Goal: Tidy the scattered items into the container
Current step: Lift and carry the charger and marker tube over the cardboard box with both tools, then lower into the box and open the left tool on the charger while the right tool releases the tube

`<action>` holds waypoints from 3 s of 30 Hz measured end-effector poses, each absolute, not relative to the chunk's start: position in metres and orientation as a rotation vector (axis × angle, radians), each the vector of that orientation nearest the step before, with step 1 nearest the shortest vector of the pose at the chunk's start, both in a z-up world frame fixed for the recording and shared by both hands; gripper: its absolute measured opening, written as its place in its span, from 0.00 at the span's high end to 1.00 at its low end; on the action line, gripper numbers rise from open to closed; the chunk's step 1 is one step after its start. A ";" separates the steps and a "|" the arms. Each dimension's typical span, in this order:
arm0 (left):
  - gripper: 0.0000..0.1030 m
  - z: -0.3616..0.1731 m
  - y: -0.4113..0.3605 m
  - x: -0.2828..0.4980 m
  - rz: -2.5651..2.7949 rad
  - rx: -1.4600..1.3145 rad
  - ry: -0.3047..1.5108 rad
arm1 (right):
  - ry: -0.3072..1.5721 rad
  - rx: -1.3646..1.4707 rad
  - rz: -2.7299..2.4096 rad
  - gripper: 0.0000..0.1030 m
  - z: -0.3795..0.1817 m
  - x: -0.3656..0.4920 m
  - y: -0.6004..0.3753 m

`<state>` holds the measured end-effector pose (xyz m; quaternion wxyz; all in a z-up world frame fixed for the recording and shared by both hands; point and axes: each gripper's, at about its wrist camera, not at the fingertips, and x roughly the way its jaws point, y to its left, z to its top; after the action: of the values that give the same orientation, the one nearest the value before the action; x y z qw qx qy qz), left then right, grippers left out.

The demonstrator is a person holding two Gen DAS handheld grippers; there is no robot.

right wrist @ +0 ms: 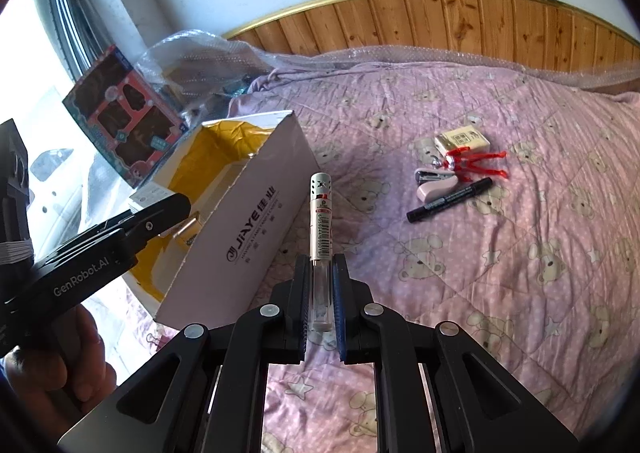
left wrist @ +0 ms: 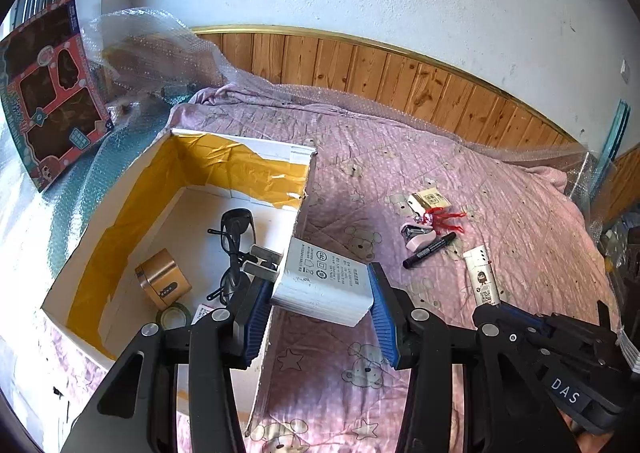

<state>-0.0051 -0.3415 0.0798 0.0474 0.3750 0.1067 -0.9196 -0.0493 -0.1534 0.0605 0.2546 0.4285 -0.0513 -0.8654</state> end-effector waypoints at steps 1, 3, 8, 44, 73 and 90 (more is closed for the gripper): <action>0.54 0.082 -0.344 -0.003 -2.806 1.135 0.330 | -0.131 1.157 -2.348 0.89 0.063 -0.049 -0.158; 0.54 0.085 -0.350 0.000 -2.806 1.121 0.333 | -0.117 1.143 -2.342 0.89 0.068 -0.048 -0.166; 0.54 0.091 -0.367 0.006 -2.802 1.091 0.358 | -0.082 1.111 -2.318 0.89 0.080 -0.047 -0.192; 0.54 0.098 -0.504 -0.009 -2.682 1.050 0.565 | -0.040 1.075 -2.166 0.89 0.093 -0.081 -0.288; 0.54 0.039 -0.505 -0.117 -2.608 1.389 0.354 | -0.029 1.180 -2.094 0.89 0.064 -0.163 -0.331; 0.54 0.004 -0.525 -0.151 -2.483 1.536 0.491 | 0.125 1.263 -2.082 0.89 0.036 -0.204 -0.346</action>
<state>-0.1509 -0.5255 0.0042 0.0903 0.5167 0.1651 -0.8352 -0.2043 -0.3456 0.0360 0.3446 0.4863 0.0481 -0.8015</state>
